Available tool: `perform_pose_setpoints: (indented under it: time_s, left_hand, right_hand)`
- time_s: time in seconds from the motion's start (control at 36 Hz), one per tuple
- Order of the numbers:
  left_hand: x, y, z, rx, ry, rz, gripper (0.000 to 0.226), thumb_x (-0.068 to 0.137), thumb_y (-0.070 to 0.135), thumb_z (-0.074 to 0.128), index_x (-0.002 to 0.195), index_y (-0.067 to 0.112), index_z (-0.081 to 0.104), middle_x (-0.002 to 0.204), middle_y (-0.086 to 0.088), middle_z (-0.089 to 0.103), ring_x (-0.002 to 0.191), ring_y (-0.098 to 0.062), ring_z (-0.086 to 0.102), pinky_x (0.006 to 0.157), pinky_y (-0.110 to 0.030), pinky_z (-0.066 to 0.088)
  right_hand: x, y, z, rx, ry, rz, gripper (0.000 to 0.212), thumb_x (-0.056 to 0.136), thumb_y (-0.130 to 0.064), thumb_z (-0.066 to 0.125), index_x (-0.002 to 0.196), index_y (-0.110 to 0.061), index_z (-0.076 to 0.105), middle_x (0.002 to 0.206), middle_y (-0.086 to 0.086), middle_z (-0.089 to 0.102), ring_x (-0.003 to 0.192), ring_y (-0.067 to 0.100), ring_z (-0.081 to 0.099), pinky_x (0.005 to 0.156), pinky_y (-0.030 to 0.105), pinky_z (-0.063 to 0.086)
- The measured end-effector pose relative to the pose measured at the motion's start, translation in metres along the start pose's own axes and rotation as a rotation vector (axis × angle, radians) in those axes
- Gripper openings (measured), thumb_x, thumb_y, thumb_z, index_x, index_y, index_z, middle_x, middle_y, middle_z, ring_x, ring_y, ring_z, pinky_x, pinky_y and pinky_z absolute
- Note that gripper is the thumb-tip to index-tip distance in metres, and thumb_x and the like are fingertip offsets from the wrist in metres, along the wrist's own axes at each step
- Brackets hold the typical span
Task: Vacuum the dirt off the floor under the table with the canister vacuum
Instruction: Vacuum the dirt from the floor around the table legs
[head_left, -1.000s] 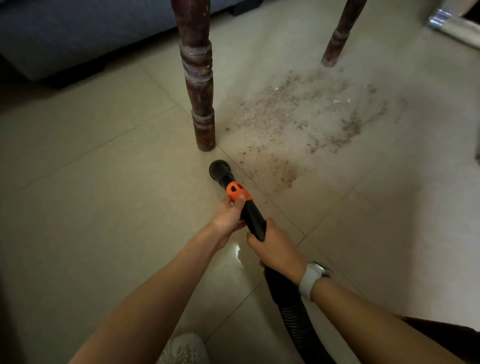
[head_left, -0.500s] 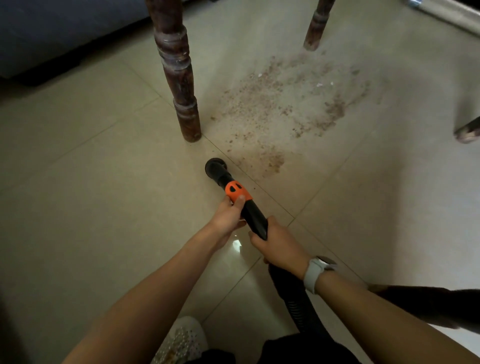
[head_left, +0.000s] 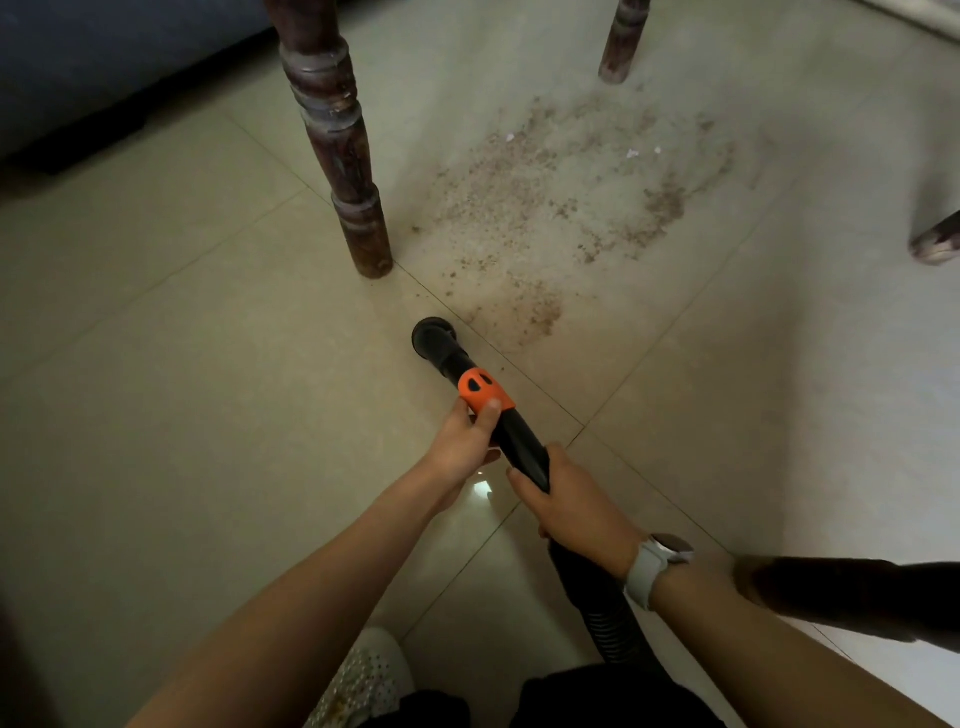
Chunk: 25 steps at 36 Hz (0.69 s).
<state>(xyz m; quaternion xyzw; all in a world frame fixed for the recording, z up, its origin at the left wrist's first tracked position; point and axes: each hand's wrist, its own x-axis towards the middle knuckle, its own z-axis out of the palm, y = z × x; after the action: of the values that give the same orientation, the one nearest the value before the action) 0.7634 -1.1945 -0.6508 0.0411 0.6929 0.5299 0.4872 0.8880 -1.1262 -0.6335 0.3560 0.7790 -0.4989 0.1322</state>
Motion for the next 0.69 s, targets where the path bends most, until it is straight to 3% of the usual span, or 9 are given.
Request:
perform_pose_setpoints:
  time_s: [0.06,0.25,0.36,0.53,0.69]
  left_hand:
    - [-0.004,-0.004,0.003,-0.002,-0.028,-0.011,0.039,0.101,0.03,0.042,0.135,0.012,0.039,0.122,-0.01,0.058,0.111,-0.027,0.059,0.095,-0.038,0.047]
    - [-0.004,-0.007,0.0,0.002,-0.054,-0.037,0.033,0.1,0.029,0.043,0.13,0.014,0.043,0.121,-0.011,0.059,0.111,-0.027,0.058,0.096,-0.04,0.047]
    - [0.004,-0.001,-0.008,-0.001,-0.007,-0.037,0.033,0.101,0.028,0.042,0.131,0.013,0.044,0.121,-0.01,0.059,0.107,-0.025,0.059,0.089,-0.036,0.047]
    - [0.019,0.018,-0.016,0.012,0.056,-0.054,0.036,0.102,0.029,0.038,0.132,0.009,0.043,0.123,-0.012,0.057,0.104,-0.024,0.059,0.087,-0.036,0.047]
    - [0.022,0.034,-0.017,0.03,0.051,-0.038,0.035,0.102,0.029,0.038,0.128,0.008,0.047,0.112,-0.006,0.059,0.087,-0.014,0.059,0.071,-0.028,0.047]
  right_hand:
    - [-0.006,0.005,-0.001,0.004,0.001,0.004,0.027,0.096,-0.039,0.051,0.103,-0.015,0.042,0.076,0.004,0.057,0.055,0.018,0.058,0.047,0.024,0.046]
    - [-0.009,0.01,0.006,-0.055,0.026,0.018,0.029,0.096,-0.041,0.05,0.107,-0.016,0.043,0.083,0.009,0.06,0.064,0.024,0.061,0.063,0.04,0.052]
    - [0.005,0.002,0.009,-0.058,0.033,0.0,0.029,0.095,-0.041,0.05,0.105,-0.015,0.043,0.077,0.005,0.056,0.06,0.02,0.056,0.06,0.038,0.052]
    - [0.027,-0.018,0.007,-0.071,0.054,-0.007,0.032,0.095,-0.041,0.051,0.106,-0.012,0.043,0.083,0.009,0.059,0.069,0.029,0.062,0.066,0.045,0.056]
    - [0.034,-0.031,-0.006,-0.071,0.039,0.009,0.031,0.095,-0.041,0.051,0.103,-0.013,0.04,0.083,0.008,0.057,0.065,0.025,0.059,0.064,0.04,0.054]
